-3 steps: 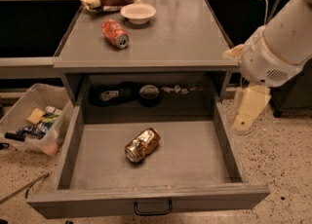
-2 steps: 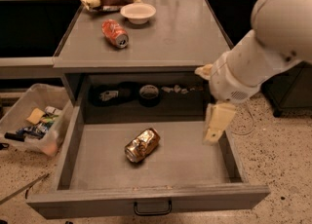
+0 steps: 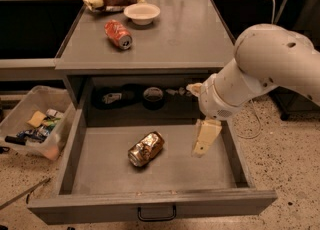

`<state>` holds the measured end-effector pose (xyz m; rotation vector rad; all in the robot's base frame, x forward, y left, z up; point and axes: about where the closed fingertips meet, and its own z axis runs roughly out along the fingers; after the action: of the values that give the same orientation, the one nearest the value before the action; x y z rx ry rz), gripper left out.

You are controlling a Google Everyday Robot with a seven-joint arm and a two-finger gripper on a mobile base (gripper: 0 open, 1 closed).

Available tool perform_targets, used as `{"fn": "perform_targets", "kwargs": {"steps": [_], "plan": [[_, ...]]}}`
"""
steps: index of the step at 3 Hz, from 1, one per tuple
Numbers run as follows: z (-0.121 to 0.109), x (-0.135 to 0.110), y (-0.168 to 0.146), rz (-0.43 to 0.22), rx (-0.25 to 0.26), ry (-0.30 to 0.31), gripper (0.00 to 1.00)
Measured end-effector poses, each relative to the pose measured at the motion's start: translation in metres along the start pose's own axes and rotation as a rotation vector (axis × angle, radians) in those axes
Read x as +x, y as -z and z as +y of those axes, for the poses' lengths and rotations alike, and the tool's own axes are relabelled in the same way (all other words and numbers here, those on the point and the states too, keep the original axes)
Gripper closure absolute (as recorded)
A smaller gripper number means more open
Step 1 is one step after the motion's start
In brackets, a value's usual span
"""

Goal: Pick orange can from top drawer and place on counter

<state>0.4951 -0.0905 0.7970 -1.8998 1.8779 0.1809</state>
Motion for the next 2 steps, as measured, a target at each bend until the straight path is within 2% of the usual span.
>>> {"fn": "perform_targets", "kwargs": {"steps": [1, 2], "plan": [[0.000, -0.005, -0.014, -0.022, -0.007, 0.019, 0.00], [0.000, -0.025, -0.055, -0.098, -0.031, 0.073, 0.00]]}}
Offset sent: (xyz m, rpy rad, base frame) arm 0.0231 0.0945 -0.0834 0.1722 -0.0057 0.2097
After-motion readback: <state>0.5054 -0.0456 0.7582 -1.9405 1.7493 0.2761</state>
